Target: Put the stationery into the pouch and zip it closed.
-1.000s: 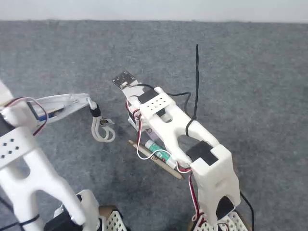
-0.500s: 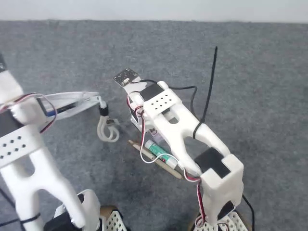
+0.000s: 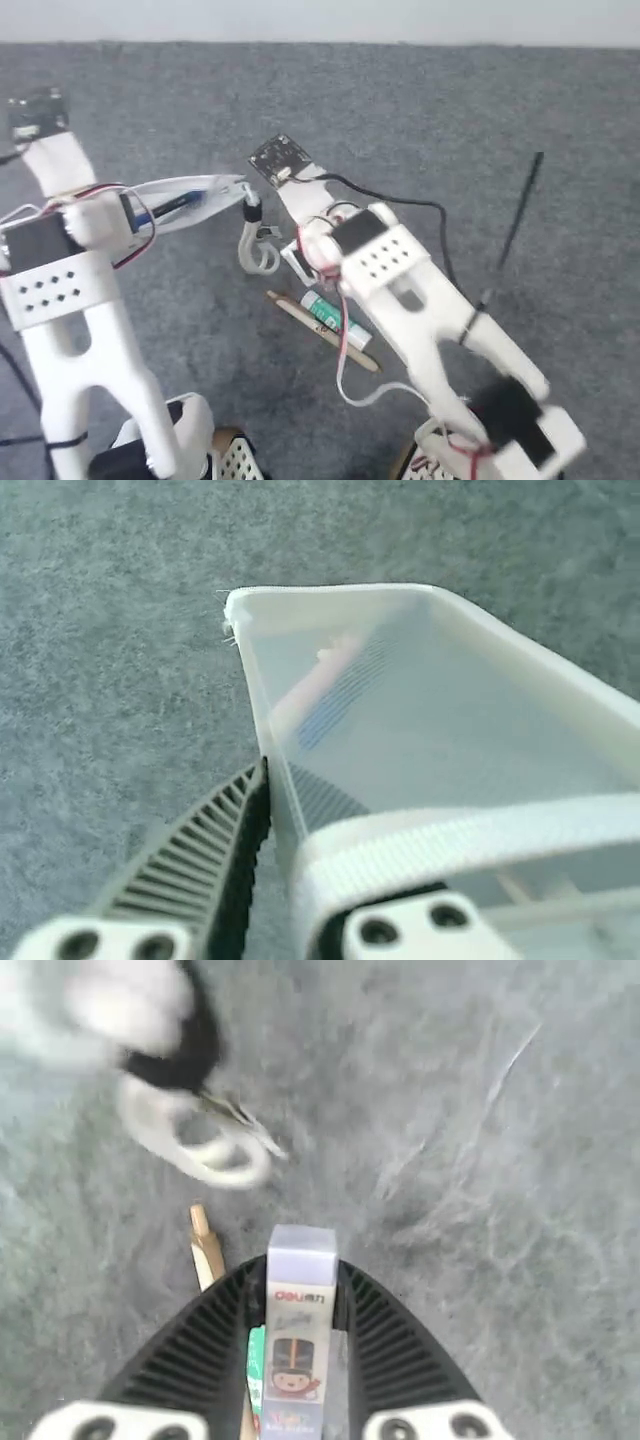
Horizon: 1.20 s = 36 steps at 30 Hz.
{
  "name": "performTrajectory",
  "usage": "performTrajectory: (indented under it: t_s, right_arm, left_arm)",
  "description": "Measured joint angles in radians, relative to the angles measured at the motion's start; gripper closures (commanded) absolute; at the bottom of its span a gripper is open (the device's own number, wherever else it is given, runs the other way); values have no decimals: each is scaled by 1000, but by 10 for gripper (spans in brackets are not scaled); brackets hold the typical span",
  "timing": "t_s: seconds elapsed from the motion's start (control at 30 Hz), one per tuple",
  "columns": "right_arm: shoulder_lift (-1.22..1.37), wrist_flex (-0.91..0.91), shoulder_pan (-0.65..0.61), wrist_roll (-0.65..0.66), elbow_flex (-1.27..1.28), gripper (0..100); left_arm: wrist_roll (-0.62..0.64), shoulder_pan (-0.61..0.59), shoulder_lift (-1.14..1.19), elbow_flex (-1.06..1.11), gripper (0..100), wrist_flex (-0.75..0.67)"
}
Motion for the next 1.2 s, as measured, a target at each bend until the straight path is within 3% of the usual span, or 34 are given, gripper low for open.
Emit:
performTrajectory:
  t_s: [0.53, 0.9, 1.2]
  right_arm:
    - [-460, -293, 58, 0, 293, 993]
    - [-746, -327, 61, 0, 407, 993]
    - [-901, -551, -55, -112, 463, 993]
  left_arm:
    - [0, 23, 0, 0, 991, 2]
    - [0, 23, 0, 12, 991, 2]
    - [0, 23, 0, 12, 991, 2]
